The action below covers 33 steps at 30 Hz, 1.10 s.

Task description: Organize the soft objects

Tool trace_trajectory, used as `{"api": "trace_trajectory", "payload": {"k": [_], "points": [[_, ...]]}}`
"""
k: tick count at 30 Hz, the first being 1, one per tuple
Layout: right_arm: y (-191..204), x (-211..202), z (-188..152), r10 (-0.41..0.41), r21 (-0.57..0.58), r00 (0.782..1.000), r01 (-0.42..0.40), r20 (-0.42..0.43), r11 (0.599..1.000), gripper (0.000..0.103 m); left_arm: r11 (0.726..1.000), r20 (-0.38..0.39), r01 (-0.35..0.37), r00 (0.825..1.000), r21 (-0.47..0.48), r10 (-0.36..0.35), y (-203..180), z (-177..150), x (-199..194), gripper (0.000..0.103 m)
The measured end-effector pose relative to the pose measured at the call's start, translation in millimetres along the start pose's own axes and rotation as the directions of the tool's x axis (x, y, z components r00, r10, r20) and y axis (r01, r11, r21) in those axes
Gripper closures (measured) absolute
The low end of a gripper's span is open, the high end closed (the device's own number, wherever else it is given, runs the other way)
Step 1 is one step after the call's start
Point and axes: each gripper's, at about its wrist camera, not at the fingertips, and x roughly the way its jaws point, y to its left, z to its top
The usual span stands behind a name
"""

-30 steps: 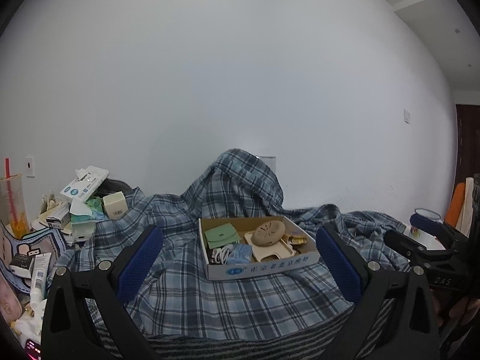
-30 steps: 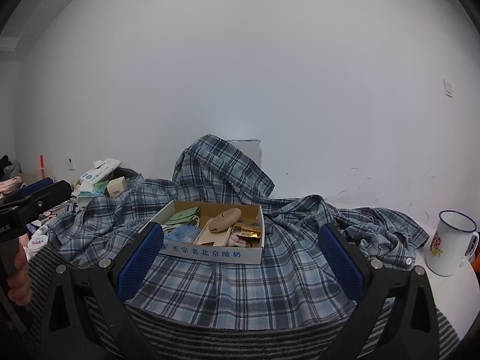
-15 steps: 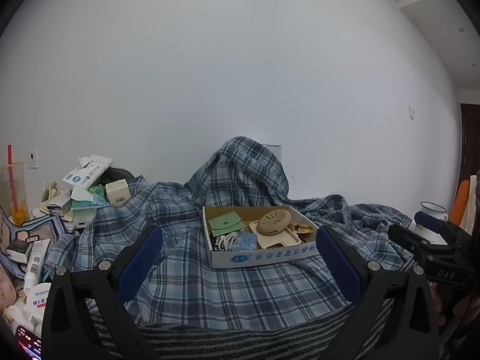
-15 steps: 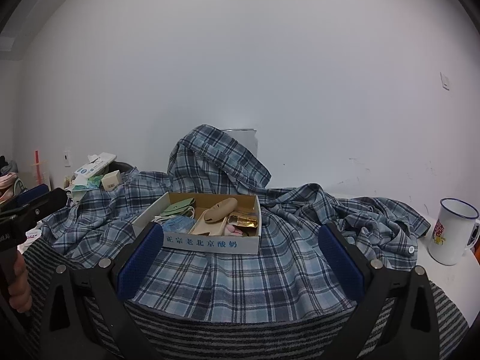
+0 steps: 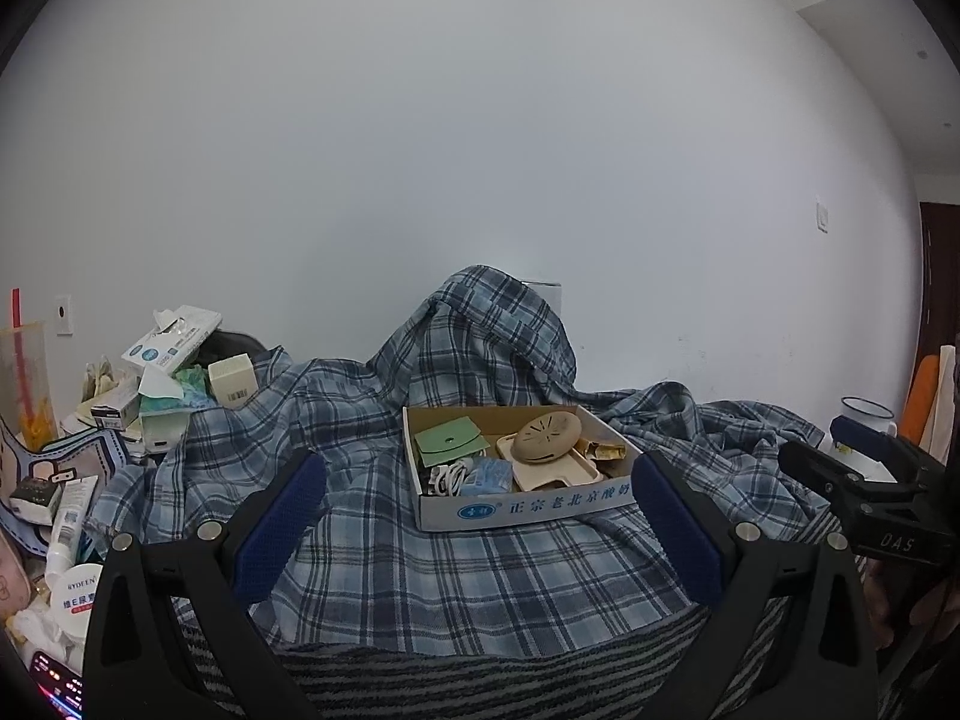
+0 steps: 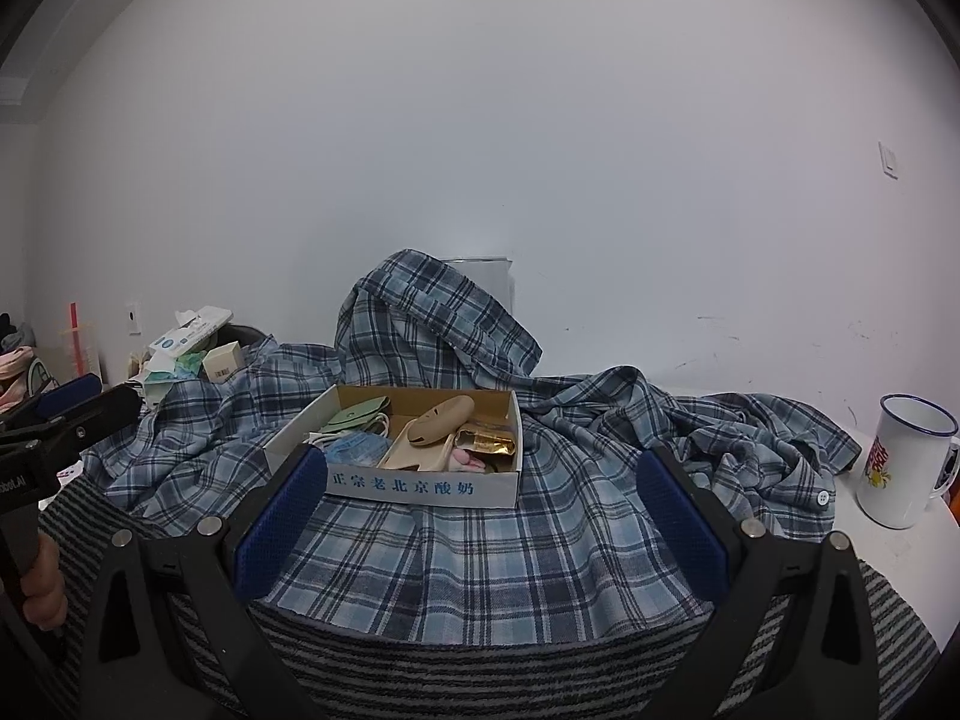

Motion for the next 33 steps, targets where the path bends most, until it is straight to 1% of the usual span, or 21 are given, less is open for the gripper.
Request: {"api": "trace_trajectory", "payload": {"k": [6,26,33], "points": [[-0.7,0.2,0.1,0.001,0.003,1.0,-0.001,-0.002,1.0,0.0,1.0,0.003,-0.006,1.0,0.027,0.006,-1.2,-0.4,-1.9,0.0],[0.3,0.0,-0.7,-0.004,0.002,1.0,0.004,-0.004,1.0,0.0,1.0,-0.003,0.0,1.0,0.02,0.0,0.0,0.5,-1.1,0.0],[1.9,1.1,-0.9,-0.007,0.003,1.0,0.007,-0.011,1.0,0.0,0.999,0.0,-0.014,1.0,0.031,0.014,-3.0,0.3,-1.5,0.0]]}}
